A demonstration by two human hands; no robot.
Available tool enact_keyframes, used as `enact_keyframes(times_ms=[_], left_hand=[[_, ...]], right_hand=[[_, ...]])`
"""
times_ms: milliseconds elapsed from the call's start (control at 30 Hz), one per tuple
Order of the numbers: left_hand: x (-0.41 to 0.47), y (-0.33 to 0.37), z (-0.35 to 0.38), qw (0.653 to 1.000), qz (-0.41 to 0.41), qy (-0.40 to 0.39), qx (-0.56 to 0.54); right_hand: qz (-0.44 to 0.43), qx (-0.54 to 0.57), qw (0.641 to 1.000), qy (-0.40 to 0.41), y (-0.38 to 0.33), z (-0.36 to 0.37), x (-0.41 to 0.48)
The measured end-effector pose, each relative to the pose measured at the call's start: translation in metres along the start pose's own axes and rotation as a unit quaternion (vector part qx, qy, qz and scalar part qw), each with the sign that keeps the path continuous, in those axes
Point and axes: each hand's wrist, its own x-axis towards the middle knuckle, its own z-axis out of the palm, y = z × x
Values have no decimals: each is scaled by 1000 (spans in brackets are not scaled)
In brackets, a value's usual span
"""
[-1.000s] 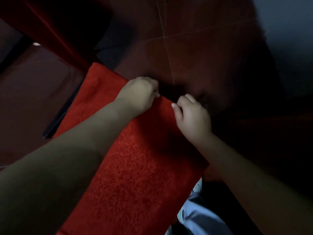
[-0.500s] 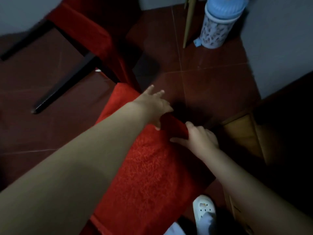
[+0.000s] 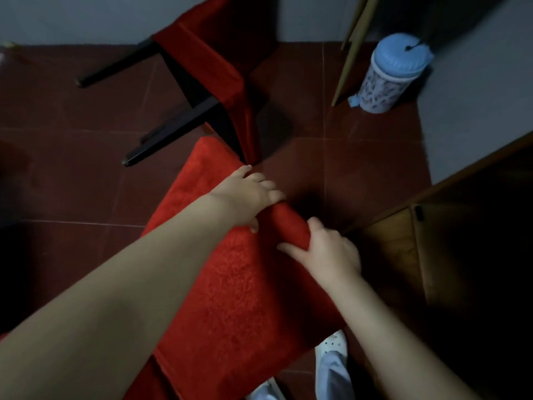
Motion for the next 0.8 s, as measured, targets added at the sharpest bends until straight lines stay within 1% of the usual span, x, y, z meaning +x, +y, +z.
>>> enact_keyframes(times_ms=[67, 167, 433, 500, 567, 600, 667, 700, 733, 800], left_hand=[[-28, -5, 4, 1000, -2, 27, -8], [-72, -7, 6, 999, -19, 44, -23], [-159, -2, -10, 997, -52, 45, -45], [-186, 2, -9, 992, -73, 59, -83], [-215, 12, -3, 975, -116, 94, -165], [-228, 19, 1, 958, -141, 115, -220], [-255, 35, 7, 910, -197, 149, -333], [-264, 44, 10, 890, -220, 159, -366], [-275, 55, 12, 875, -247, 168, -380], [-288, 75, 18, 859, -295, 185, -375]], right_hand=[[-3, 11, 1000, -16, -15, -10, -18], [-20, 23, 999, -32, -41, -25, -42], [-31, 5, 998, -51, -96, -58, -97], [-39, -12, 998, -49, -111, -61, -111], [-45, -20, 998, -44, -125, -64, -128], [-47, -22, 998, -41, -132, -65, -136], [-52, -25, 998, -38, -144, -68, -154], [-50, -27, 998, -41, -148, -69, -160], [-52, -33, 997, -52, -154, -72, -167], [-65, -48, 992, -94, -163, -79, -174]])
